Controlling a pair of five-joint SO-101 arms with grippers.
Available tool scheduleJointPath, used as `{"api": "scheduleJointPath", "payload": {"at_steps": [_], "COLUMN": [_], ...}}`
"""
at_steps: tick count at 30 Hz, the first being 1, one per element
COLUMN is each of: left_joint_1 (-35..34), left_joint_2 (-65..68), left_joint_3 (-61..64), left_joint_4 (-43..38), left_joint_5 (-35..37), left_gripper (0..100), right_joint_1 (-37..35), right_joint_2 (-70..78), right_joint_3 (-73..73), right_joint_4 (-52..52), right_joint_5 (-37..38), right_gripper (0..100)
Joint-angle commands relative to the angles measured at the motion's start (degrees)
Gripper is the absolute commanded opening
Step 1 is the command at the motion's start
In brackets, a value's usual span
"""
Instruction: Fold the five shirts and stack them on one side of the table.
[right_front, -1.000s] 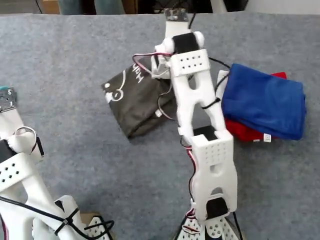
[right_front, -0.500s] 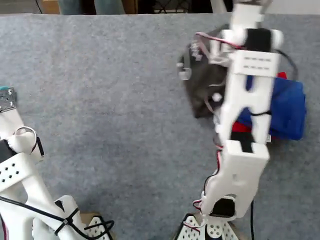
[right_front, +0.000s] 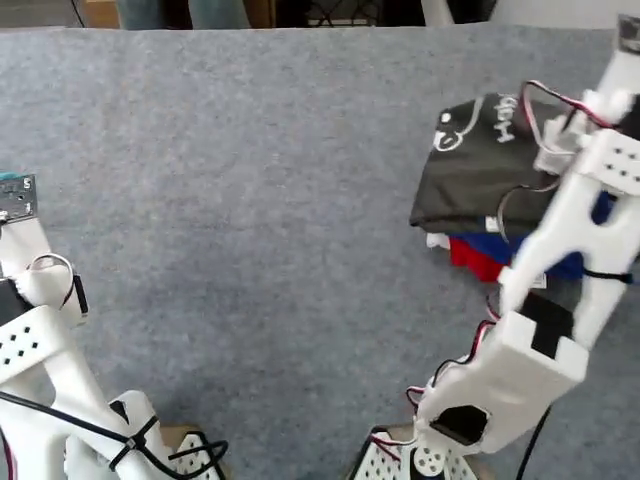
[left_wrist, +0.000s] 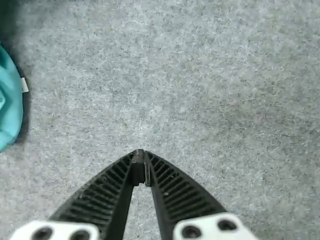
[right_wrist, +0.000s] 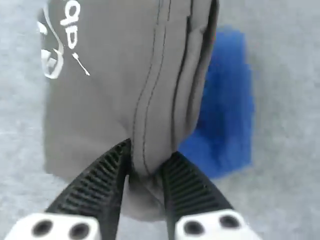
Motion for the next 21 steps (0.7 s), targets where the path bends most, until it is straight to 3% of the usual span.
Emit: {"api": "scheduleJointPath", "payload": {"at_steps": [1,9,11,18,21], "left_joint_1": [0.0,0.0,0.6,9.4,10.7], "left_joint_2": [-1.1,-1.1,-1.1,-1.3,-5.5], "left_joint_3": [-1.0,-1.0,-1.6,-4.7,-3.1], "left_joint_4": [0.4,0.5,2.6,7.9,5.8], "left_joint_5": [-0.6,-0.8,-3.9,-5.5,-4.9], "left_gripper": [3,3,3,3,3], "right_joint_1": [4.7,9.6,10.2,11.3,10.9], "right_joint_2": [-2.0,1.4,1.9,1.3,-1.5], "right_joint_3": [0.1,0.3,0.3,0.3,0.8], "right_joint_4": [0.0,0.1,0.2,0.3,0.3], "right_joint_5": [2.5,8.3,8.1,8.2,8.4], "right_gripper": [1.4,1.5,3.2,39.9,35.4]}}
